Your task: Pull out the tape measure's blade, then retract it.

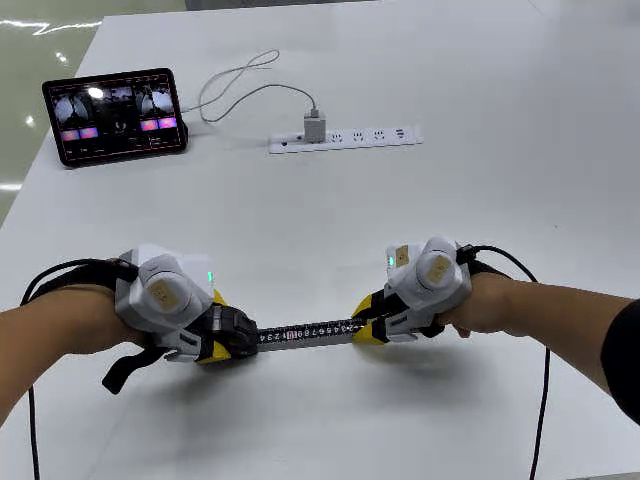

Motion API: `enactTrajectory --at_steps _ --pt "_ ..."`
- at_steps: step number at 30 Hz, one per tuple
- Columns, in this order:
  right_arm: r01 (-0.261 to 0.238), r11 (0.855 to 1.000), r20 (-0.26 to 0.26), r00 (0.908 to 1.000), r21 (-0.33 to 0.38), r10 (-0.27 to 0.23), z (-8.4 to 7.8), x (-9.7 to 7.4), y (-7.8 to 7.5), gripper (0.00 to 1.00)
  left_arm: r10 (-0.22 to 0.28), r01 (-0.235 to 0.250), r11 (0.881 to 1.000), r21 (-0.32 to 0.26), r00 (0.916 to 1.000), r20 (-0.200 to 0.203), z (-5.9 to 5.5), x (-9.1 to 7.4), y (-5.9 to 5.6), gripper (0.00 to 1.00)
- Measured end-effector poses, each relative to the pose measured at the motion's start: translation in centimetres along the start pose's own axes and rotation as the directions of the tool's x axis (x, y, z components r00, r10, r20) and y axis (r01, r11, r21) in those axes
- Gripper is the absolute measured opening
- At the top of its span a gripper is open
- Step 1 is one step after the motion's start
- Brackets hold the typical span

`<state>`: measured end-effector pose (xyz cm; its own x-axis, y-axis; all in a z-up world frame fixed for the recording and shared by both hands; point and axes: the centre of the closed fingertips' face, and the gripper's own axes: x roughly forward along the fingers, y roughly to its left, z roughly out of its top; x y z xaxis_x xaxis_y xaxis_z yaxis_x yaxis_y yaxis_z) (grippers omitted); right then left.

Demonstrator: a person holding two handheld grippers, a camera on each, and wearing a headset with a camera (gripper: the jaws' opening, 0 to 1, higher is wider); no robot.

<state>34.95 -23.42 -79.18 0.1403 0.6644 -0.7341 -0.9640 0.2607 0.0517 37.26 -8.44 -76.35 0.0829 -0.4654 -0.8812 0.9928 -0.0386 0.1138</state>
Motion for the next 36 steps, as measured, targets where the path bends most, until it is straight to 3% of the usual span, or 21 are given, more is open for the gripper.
enactTrajectory --at_steps 36 --pt "0.013 1.0 -0.009 0.9999 0.011 -0.013 -1.7 -1.9 -0.1 0.1 0.008 -0.008 1.0 -0.009 1.0 0.004 0.1 -0.1 -0.2 0.32"
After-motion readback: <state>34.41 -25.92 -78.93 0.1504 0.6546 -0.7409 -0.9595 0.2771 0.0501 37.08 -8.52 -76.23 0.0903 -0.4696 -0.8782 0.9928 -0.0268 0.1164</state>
